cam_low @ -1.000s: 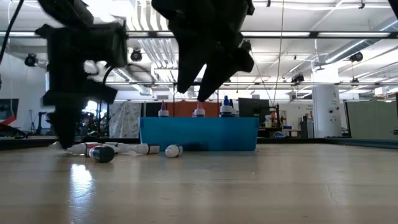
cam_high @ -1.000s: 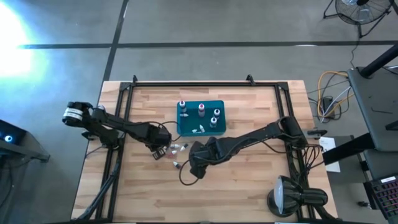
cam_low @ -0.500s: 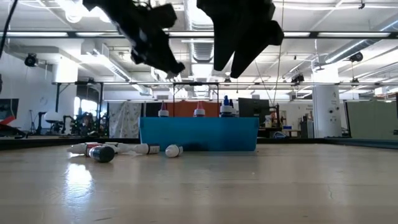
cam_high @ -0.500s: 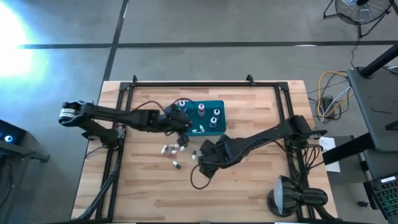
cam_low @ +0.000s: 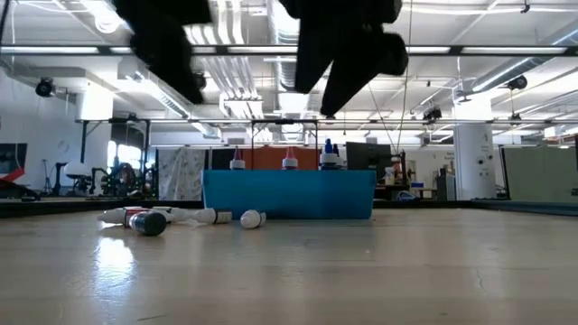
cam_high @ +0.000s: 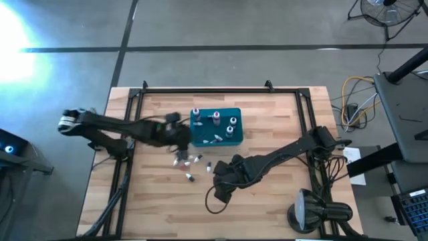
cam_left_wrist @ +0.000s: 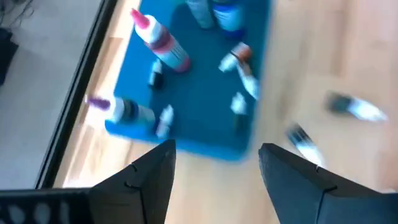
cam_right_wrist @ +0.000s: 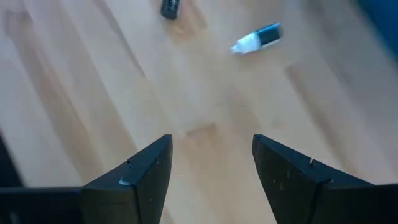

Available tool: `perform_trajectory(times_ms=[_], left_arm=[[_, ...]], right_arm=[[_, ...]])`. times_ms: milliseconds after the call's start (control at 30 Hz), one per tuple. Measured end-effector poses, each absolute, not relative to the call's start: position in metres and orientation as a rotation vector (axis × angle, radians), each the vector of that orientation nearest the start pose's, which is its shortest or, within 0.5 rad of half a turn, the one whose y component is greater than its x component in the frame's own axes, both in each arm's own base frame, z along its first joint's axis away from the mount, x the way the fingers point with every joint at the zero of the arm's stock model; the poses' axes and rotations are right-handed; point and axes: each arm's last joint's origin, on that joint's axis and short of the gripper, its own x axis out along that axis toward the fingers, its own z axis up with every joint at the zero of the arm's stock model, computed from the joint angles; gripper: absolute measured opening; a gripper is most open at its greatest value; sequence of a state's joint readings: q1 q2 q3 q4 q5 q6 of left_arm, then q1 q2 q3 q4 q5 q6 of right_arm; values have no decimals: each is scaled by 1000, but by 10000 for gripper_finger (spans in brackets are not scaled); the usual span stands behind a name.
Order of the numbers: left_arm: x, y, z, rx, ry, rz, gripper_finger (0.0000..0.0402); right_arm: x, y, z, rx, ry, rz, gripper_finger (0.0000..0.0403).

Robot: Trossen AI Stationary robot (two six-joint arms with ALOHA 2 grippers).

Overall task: Pick & Place food coloring
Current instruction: Put the right small black food coloring bottle into the bin

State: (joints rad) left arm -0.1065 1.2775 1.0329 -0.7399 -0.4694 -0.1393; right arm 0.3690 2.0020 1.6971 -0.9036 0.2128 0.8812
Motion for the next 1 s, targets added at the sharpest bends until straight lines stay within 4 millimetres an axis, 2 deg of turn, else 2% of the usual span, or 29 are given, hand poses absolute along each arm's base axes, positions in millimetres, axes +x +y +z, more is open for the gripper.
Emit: perform_trajectory(times_ms=[100, 200, 400, 533, 767, 1000], left_arm=[[210, -35, 285, 85, 881, 377, 208], [181, -52, 286, -31, 758, 357, 208], [144, -72, 276, -231, 582, 371, 208], [135, -78, 270, -302, 549, 366, 208], [137, -82, 264, -314, 556, 387, 208], [138, -83, 262, -303, 560, 394, 208]], right_arm=[[403, 130, 221, 617, 1077, -444, 215], [420, 112, 202, 812, 994, -578, 215], [443, 93, 168, 984, 963, -721, 215], [452, 88, 151, 1011, 969, -773, 215], [464, 89, 132, 1002, 965, -839, 210], [464, 87, 106, 947, 977, -942, 146]])
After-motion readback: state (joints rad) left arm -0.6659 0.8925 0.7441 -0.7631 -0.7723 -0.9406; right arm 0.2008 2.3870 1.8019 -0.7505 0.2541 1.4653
